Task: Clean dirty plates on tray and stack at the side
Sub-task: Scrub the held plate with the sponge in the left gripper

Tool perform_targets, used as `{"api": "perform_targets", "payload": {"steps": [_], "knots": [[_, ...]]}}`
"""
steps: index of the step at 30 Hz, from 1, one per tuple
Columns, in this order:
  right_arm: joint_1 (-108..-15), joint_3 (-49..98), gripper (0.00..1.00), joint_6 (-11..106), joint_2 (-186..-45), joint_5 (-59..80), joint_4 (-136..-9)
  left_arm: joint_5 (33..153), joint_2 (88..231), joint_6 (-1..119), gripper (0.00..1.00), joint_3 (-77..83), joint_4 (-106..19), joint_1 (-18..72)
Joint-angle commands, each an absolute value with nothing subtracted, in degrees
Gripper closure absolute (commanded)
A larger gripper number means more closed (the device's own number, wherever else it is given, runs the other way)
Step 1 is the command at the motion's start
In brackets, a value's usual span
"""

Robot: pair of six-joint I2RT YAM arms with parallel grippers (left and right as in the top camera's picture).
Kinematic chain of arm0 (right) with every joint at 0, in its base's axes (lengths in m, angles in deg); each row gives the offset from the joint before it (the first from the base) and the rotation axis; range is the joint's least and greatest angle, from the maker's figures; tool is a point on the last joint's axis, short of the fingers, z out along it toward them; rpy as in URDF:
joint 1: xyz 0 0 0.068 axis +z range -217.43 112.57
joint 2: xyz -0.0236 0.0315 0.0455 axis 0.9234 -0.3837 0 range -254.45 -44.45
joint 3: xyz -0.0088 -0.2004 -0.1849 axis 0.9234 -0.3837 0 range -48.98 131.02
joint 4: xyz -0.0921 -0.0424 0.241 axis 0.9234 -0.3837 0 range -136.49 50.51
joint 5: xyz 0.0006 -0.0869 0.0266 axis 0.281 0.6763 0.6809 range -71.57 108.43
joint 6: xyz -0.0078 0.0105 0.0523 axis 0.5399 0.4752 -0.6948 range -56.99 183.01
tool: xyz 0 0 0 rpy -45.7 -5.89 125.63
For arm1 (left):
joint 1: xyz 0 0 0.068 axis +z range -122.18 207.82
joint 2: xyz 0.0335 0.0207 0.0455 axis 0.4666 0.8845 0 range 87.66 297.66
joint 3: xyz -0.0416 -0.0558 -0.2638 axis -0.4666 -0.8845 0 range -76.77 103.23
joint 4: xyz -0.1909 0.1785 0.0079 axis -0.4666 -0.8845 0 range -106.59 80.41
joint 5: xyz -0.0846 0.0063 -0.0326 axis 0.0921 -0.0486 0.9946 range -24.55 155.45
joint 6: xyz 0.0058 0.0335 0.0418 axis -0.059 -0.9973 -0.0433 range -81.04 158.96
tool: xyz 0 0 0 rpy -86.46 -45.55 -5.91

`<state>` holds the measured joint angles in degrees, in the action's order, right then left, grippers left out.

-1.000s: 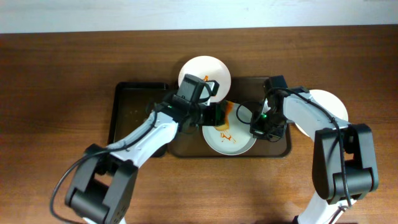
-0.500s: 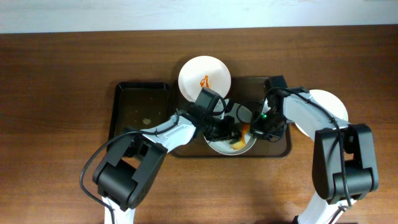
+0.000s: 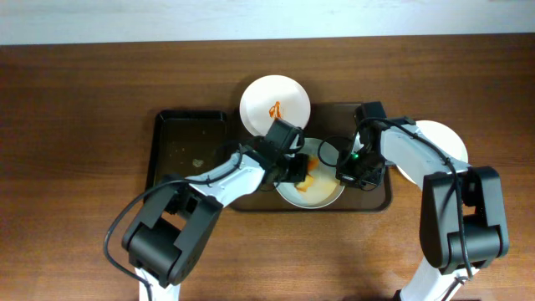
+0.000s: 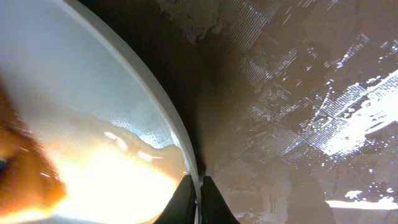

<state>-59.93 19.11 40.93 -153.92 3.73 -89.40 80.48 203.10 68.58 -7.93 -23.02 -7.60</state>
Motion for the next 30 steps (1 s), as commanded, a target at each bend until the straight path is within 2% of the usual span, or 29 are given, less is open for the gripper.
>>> {"api": "perform_targets", "payload": {"steps": [1, 8, 10, 14, 16, 30], "knots": [[-59.55, 19.16, 0.95, 41.10, -154.75, 5.15, -89.86, 68.19, 204.32, 64.50, 1.00, -9.09, -28.22, -4.96], [-59.58, 19.16, 0.95, 41.10, -154.75, 5.15, -89.84, 66.36, 200.87, 61.13, 1.00, -5.77, -34.47, -3.56], [-59.55, 19.16, 0.95, 41.12, -154.75, 5.15, -89.86, 71.14, 197.37, 61.24, 1.00, -3.50, -34.51, -3.56], [-59.55, 19.16, 0.95, 41.12, -154.75, 5.15, -89.88, 84.26, 196.43, 69.65, 1.00, -3.74, -35.65, -3.78], [-59.55, 19.16, 0.95, 41.12, -154.75, 5.15, -89.90, 86.79, 196.43, 70.49, 1.00, -4.09, -35.63, -4.81], [-59.58, 19.16, 0.96, 41.52, -154.75, 5.15, -90.06, 87.12, 199.47, 78.68, 1.00, -5.71, -33.77, -11.49]]}}
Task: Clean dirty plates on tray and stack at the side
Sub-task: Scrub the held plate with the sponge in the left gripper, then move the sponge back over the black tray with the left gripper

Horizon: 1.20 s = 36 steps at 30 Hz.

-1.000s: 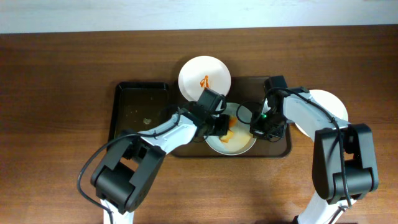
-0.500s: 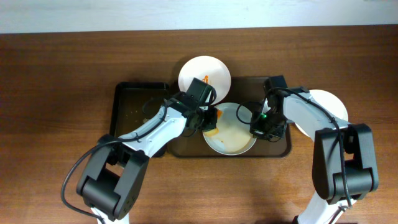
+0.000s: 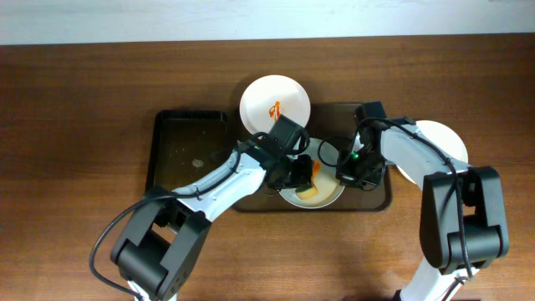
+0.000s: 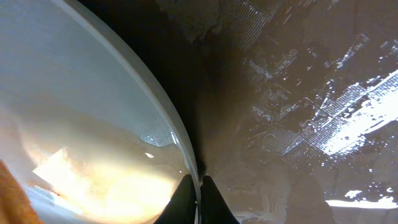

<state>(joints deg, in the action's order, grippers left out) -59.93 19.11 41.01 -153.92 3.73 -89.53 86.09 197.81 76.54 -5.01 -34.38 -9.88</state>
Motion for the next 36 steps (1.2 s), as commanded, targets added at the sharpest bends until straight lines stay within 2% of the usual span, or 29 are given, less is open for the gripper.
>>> {"api": "perform_targets", "payload": {"steps": [1, 9, 11, 17, 23, 27, 29, 30, 36], "knots": [[-59.58, 19.16, 0.96, 41.52, -154.75, 5.15, -90.06, 86.75, 201.20, 78.68, 1.00, -5.71, -33.18, -11.84], [-59.55, 19.16, 0.96, 41.52, -154.75, 5.15, -90.10, 67.67, 202.82, 77.74, 1.00, -5.71, -35.87, -9.02], [-59.58, 19.16, 0.96, 41.52, -154.75, 5.15, -90.10, 63.25, 202.38, 73.57, 1.00, -5.68, -36.04, -6.45], [-59.58, 19.16, 0.96, 41.49, -154.75, 5.39, -90.06, 63.06, 197.75, 65.94, 1.00, -5.51, -39.28, -1.51], [-59.58, 19.16, 0.96, 41.49, -154.75, 7.08, -90.06, 66.31, 184.57, 64.93, 1.00, -5.33, -43.58, -1.37], [-59.58, 19.16, 0.94, 41.49, -154.75, 8.21, -90.03, 63.87, 183.15, 64.56, 1.00, -5.36, -49.46, 1.93], [-59.55, 19.16, 0.67, 41.52, -154.75, 8.19, -89.38, 63.89, 183.17, 60.76, 1.00, -5.40, -51.04, 5.82], [-59.55, 19.16, 0.63, 41.52, -154.75, 8.17, -88.72, 63.38, 183.36, 57.66, 1.00, -5.44, -50.95, 8.00], [-59.55, 18.94, 0.63, 41.52, -154.77, 8.17, -87.63, 58.99, 186.73, 54.46, 1.00, -5.51, -50.82, 14.80]]}}
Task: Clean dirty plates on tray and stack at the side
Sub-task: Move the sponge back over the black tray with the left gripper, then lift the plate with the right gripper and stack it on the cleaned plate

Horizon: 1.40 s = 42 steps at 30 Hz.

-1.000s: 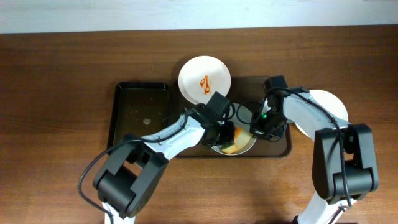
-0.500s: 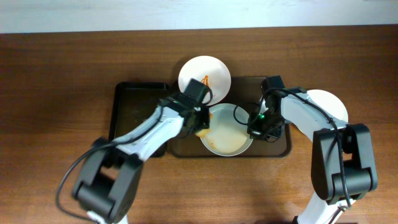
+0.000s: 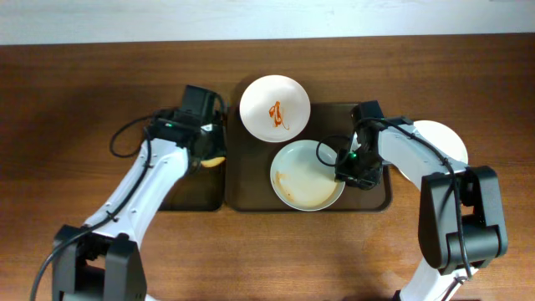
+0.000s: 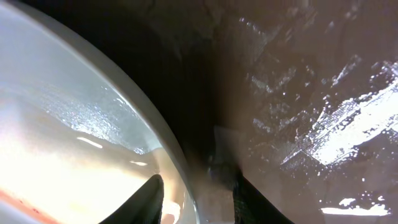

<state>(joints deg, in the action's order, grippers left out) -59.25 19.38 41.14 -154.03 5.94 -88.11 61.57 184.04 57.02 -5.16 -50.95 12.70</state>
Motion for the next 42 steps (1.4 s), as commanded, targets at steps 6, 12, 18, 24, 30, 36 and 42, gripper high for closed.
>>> {"api": "perform_targets", "payload": {"steps": [6, 12, 18, 24, 30, 36, 42], "knots": [[-59.55, 18.31, 0.81, 41.49, -154.77, 8.17, -87.52, 58.97, 197.51, 54.49, 1.00, -5.51, -47.56, 17.79], [-59.55, 18.31, 0.82, 41.52, -154.77, 8.17, -87.61, 59.21, 201.00, 54.49, 0.10, -4.90, -47.50, 20.37], [-59.55, 18.31, 0.96, 41.49, -154.77, 8.17, -87.26, 59.47, 194.01, 54.46, 0.06, -2.97, -48.90, 20.35], [-59.55, 18.37, 0.96, 41.73, -151.16, 12.87, -87.24, 63.32, 194.03, 54.49, 0.07, -3.02, -50.64, 20.35], [-59.31, 18.44, 0.96, 43.70, -136.91, 22.62, -87.91, 63.32, 194.03, 54.49, 0.07, -3.02, -51.30, 20.33], [-55.01, 18.46, 0.96, 44.58, -127.93, 43.75, -89.79, 63.32, 194.03, 54.49, 0.03, -3.02, -51.28, 20.33], [-42.18, 18.46, 0.96, 44.77, -126.92, 64.15, -89.79, 63.32, 194.03, 54.49, 0.02, -3.02, -51.28, 20.33]]}}
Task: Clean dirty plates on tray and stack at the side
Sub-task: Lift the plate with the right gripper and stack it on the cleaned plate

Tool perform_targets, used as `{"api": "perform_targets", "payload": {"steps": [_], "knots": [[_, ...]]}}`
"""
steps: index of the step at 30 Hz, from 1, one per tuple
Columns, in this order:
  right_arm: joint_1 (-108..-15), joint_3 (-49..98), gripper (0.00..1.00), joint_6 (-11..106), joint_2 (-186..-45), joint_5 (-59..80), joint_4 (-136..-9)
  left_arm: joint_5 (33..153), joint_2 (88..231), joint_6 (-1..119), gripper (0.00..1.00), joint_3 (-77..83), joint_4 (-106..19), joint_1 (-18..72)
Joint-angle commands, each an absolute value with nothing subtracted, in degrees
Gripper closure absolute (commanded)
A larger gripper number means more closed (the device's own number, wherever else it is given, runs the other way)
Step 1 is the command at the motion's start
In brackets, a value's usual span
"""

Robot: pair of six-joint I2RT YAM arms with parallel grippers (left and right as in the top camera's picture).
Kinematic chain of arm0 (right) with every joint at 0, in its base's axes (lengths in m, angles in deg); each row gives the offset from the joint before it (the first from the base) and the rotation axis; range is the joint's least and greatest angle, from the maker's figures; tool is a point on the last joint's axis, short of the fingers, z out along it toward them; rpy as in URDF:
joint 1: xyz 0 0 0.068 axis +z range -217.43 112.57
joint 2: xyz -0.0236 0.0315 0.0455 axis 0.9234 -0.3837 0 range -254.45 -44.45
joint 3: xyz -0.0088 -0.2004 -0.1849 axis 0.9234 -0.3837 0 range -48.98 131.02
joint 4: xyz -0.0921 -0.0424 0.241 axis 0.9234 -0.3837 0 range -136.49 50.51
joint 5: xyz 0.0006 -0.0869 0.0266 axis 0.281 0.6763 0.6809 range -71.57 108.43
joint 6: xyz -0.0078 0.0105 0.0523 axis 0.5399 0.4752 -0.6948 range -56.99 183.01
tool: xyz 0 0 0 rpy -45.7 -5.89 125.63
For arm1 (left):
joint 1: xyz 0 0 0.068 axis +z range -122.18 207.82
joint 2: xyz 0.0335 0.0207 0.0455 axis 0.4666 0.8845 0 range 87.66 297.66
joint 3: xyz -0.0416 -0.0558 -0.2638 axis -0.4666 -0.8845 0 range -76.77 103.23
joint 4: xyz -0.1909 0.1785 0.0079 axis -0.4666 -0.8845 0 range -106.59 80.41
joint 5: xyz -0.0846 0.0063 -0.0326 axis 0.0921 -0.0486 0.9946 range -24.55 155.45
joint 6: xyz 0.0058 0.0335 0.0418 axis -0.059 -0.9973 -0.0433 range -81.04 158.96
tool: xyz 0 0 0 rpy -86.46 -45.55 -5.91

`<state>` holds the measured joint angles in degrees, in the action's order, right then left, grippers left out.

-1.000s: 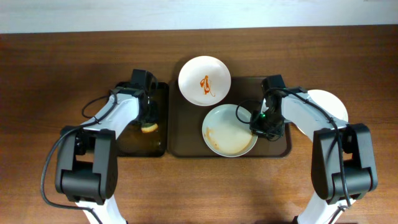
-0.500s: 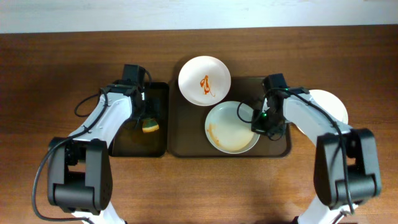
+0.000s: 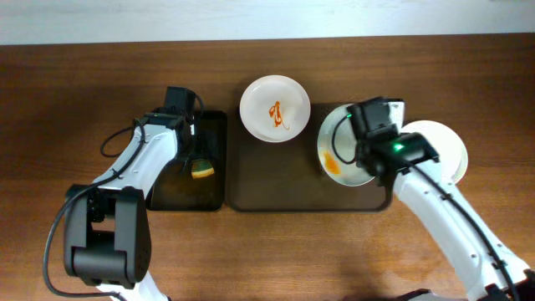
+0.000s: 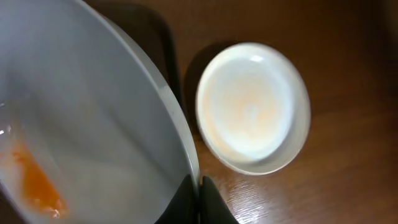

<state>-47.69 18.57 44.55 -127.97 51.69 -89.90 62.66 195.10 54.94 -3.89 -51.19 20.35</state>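
My right gripper (image 3: 368,163) (image 4: 199,186) is shut on the rim of a white plate (image 3: 338,150) (image 4: 81,106). The plate is lifted and tilted over the right end of the brown tray (image 3: 276,188), and an orange smear (image 4: 40,180) remains on it. A clean white plate (image 3: 439,146) (image 4: 252,106) lies on the table just to its right. A second dirty plate (image 3: 275,109) with a red sauce mark sits at the tray's far edge. My left gripper (image 3: 199,163) is over the black tray (image 3: 163,196), shut on the yellow-green sponge (image 3: 201,170).
The black tray lies directly left of the brown one and has a wet, speckled floor. Bare wooden table (image 3: 75,100) surrounds both trays. A pale wall edge runs along the far side of the table.
My right gripper, then open around the plate's rim on the tray, is now shut on it, and the plate is lifted, tilted and further right. The left gripper and sponge sit slightly further left in the black tray.
At first my left gripper pressed the sponge on the plate in the brown tray while the right was shut on its rim. Then the sponge was over the black tray, and the right jaws stood open at the rim. Now the right holds the plate up beside the clean plate.
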Motion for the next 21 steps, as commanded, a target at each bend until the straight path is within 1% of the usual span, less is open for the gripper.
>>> {"api": "perform_targets", "payload": {"steps": [1, 4, 7, 18, 21], "knots": [[-40.06, 18.46, 0.96, 44.75, -126.92, 67.51, -89.79, 63.32, 194.03, 54.49, 0.02, -3.02, -51.26, 20.33], [-34.31, 18.46, 0.96, 44.68, -126.94, 80.93, -89.36, 63.32, 194.03, 54.49, 0.02, -3.02, -51.28, 20.33], [-32.50, 18.46, 0.96, 44.55, -126.94, 88.32, -88.90, 63.32, 194.03, 54.49, 0.02, -3.02, -51.26, 20.33], [-32.56, 18.46, 0.96, 44.53, -126.94, 88.93, -88.92, 63.32, 194.03, 54.49, 0.02, -3.02, -51.28, 20.33], [-33.89, 18.46, 0.96, 40.84, -126.94, 82.96, -89.09, 63.34, 194.03, 54.49, 0.02, -3.02, -51.30, 20.33]]}}
